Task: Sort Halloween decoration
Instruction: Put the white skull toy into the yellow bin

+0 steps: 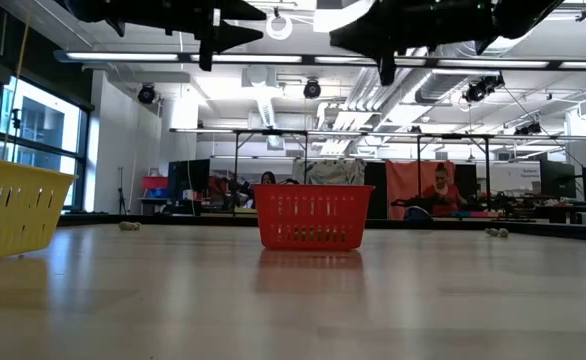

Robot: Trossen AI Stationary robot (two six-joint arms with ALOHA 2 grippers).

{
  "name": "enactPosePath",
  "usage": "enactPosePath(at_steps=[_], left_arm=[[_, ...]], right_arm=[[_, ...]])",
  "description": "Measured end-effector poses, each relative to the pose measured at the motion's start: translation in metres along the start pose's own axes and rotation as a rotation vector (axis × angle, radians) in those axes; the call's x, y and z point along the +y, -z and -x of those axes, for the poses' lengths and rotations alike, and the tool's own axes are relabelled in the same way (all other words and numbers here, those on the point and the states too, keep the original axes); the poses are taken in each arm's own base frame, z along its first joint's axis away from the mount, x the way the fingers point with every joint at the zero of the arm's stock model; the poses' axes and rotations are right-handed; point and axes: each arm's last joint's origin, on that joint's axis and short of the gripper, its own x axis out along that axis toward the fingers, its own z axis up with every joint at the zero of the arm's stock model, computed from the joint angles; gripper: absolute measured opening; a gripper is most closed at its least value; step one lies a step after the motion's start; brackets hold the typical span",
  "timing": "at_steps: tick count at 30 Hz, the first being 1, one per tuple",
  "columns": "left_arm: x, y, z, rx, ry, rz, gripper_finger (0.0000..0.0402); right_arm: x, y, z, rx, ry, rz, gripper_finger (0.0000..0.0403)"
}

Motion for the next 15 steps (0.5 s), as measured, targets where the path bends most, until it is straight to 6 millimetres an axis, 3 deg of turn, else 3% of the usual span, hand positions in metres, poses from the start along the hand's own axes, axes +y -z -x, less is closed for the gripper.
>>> enactPosePath(at_steps=[6,15], left_arm=[[0.001,-0.001,0.000,-0.008,-0.003,0.006,0.0145],[-0.001,-0.006,0.000,-0.059,0.022,0.118,0.0145]], right_arm=[[0.014,0.021,-0.038,0.203,-0.038,0.062,0.0035],[0.042,0.051,-0.133,0.316,-0.228,0.249,0.0035]])
